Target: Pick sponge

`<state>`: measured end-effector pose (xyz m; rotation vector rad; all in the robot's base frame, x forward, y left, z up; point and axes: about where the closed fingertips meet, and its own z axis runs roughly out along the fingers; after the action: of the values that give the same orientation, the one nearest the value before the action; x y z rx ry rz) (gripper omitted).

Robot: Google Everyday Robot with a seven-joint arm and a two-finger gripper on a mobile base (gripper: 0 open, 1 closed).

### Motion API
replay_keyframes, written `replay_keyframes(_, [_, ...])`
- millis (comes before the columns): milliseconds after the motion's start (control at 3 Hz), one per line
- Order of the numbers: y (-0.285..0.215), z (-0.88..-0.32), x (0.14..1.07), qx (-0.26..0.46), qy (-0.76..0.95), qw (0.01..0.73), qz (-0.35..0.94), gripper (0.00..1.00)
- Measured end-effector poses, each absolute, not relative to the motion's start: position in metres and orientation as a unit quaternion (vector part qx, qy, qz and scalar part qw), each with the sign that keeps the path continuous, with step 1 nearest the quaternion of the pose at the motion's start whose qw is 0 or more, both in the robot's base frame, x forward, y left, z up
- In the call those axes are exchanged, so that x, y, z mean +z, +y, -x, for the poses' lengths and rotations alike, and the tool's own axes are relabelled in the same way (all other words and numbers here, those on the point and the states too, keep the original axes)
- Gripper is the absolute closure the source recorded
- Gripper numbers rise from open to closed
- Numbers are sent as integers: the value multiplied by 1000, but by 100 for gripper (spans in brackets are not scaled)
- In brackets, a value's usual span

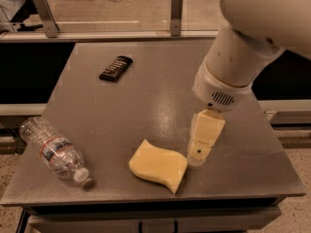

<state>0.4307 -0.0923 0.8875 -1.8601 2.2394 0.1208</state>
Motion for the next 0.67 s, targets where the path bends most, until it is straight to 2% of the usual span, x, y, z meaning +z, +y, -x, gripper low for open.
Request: replay_keyframes(667, [-58,-401,856,97,745,115,650,0])
